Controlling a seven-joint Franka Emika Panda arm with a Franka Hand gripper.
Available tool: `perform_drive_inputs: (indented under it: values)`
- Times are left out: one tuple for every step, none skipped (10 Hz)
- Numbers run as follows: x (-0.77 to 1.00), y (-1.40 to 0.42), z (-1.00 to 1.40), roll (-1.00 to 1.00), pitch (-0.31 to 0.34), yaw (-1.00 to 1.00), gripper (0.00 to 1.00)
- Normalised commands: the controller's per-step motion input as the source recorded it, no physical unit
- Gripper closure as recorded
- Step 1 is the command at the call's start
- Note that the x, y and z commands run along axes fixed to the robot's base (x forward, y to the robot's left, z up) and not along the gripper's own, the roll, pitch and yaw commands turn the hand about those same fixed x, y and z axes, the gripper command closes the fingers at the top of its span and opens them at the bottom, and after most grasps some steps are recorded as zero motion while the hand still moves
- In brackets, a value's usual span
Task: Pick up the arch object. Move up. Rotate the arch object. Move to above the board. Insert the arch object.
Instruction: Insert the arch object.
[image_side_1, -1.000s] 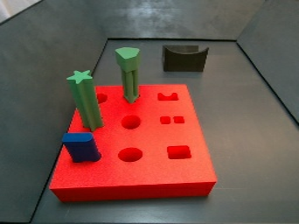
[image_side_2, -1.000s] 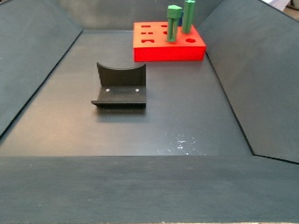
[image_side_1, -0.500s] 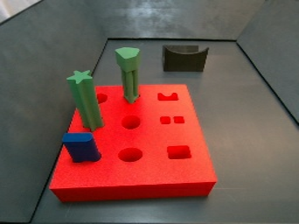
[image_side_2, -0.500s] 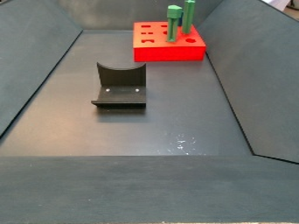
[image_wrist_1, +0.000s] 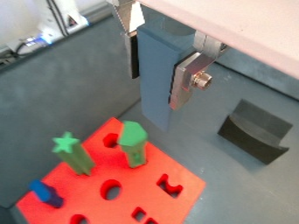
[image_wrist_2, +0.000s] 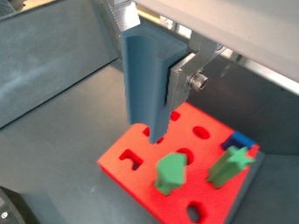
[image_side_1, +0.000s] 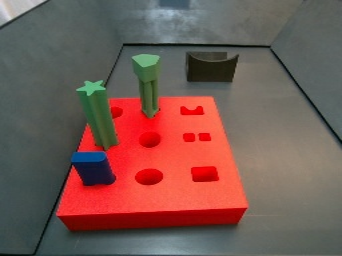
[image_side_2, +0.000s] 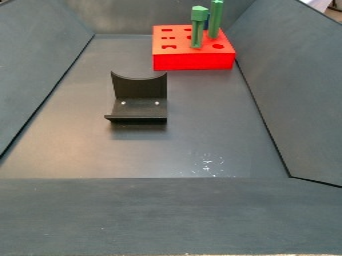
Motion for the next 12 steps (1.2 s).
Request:
perform_drive_inputs:
  values:
    - [1.00,0.27,-0.83,-0.08,0.000,0.00,1.00]
    - [1.00,0.13,-0.78,0.00,0.059,0.00,1.00]
    - [0.69,0.00,-0.68,0.08,0.104,0.41,1.00]
    - [0.41,-0.17,-0.69,0.22,0.083,0.54,1.00]
    - [0.11,-0.21,-0.77,0.21,0.014,0.49,1.00]
    - [0.01,-0.13,-0.91,0.17,0.000,0.31,1.00]
    - [0.17,-0.06,-0.87,0.10,0.000,0.00,1.00]
    - [0.20,0.00,-0.81,0.07,0.000,-0.12,1.00]
    - [0.00,-0.03,-0.75,0.05,0.000,-0.26,1.00]
    - [-0.01,-0.12,-0.66,0.03,0.000,-0.33,1.00]
    - [-0.05,-0.24,-0.63,0.07,-0.007,-0.20,1.00]
    - [-0.15,-0.12,-0.51,0.08,-0.017,0.07,1.00]
